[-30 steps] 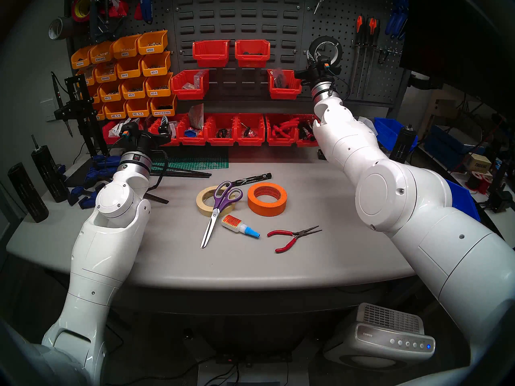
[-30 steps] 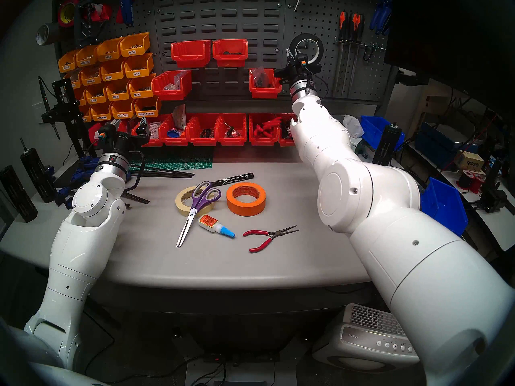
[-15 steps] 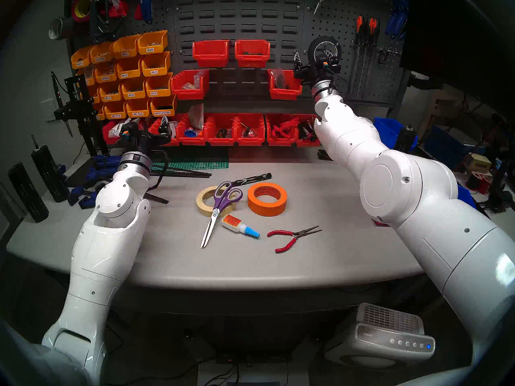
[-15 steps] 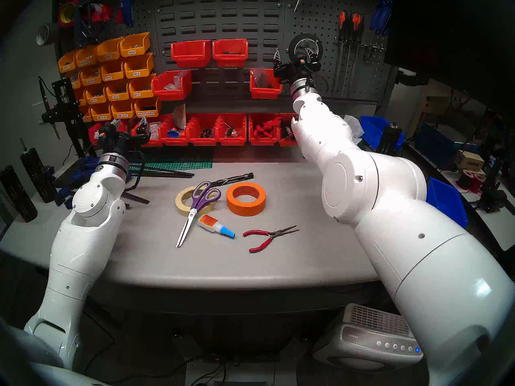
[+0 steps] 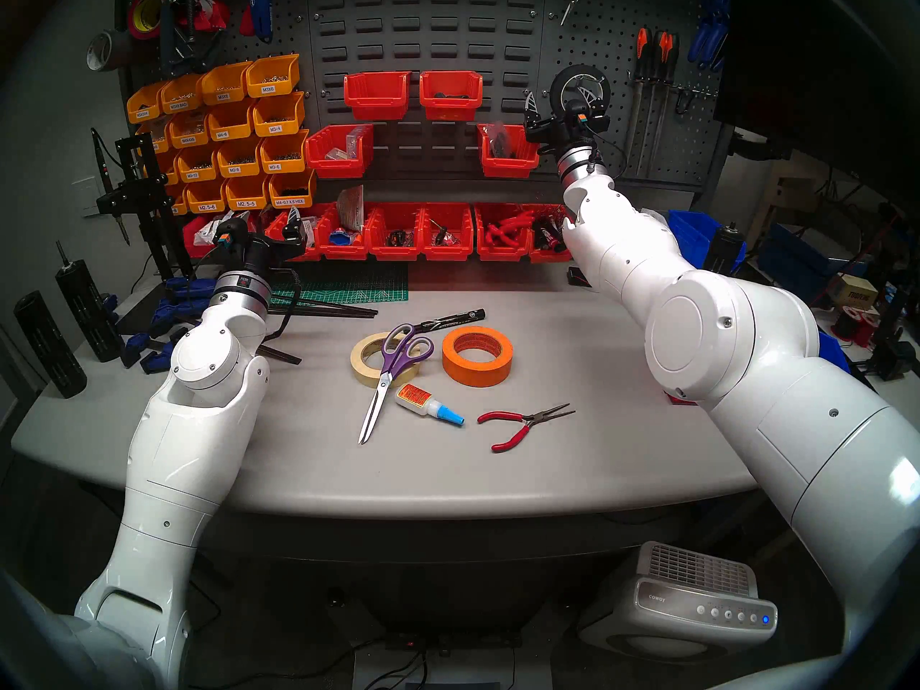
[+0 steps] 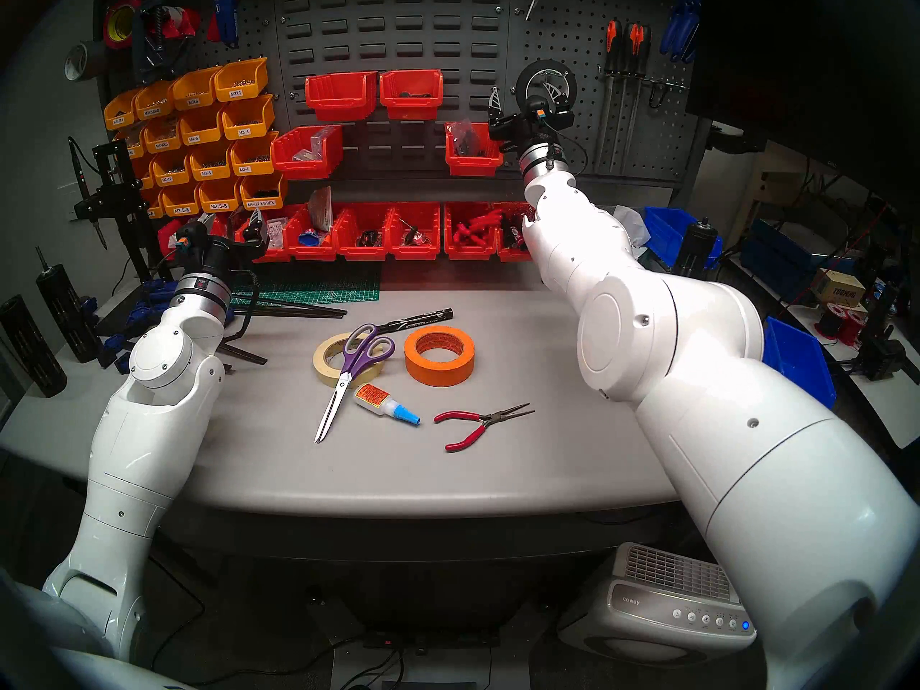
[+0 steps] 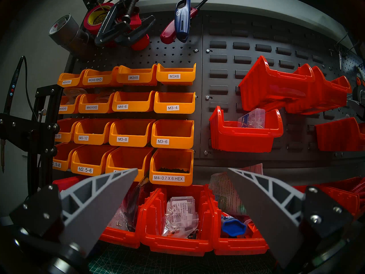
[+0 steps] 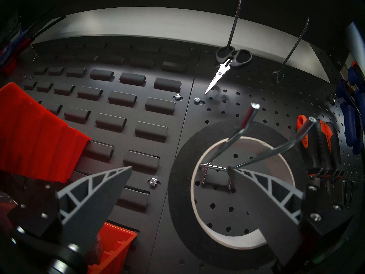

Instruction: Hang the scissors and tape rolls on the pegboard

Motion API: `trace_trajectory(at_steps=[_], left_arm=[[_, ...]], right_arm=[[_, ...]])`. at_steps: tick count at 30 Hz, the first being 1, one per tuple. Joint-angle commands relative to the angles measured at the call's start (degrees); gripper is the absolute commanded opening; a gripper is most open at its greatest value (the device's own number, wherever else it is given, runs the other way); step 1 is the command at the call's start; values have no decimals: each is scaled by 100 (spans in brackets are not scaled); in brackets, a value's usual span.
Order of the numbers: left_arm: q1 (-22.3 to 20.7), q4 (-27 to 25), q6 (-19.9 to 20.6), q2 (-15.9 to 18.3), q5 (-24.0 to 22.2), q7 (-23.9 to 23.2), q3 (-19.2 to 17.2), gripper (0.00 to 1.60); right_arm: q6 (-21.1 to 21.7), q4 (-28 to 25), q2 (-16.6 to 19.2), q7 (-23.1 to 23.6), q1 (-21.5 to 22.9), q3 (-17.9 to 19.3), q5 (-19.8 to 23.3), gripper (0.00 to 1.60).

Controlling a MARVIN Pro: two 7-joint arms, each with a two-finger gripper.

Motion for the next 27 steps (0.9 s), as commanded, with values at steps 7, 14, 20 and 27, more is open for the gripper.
trace_trajectory(at_steps=[7, 14, 20, 27], left_arm=[[-184, -155, -68, 2, 4, 9, -46, 160], [-182, -154, -65, 5, 3, 6, -46, 160], [-179, -151, -61, 7, 2, 4, -45, 160], [-174, -148, -57, 10, 2, 1, -45, 160]], right_arm=[[-629, -544, -9, 187, -315, 53, 119, 160], [-748, -791, 20, 402, -693, 69, 181, 160], [-824, -1042, 33, 603, -1027, 69, 230, 160], [-925, -1363, 54, 838, -1389, 62, 281, 160]])
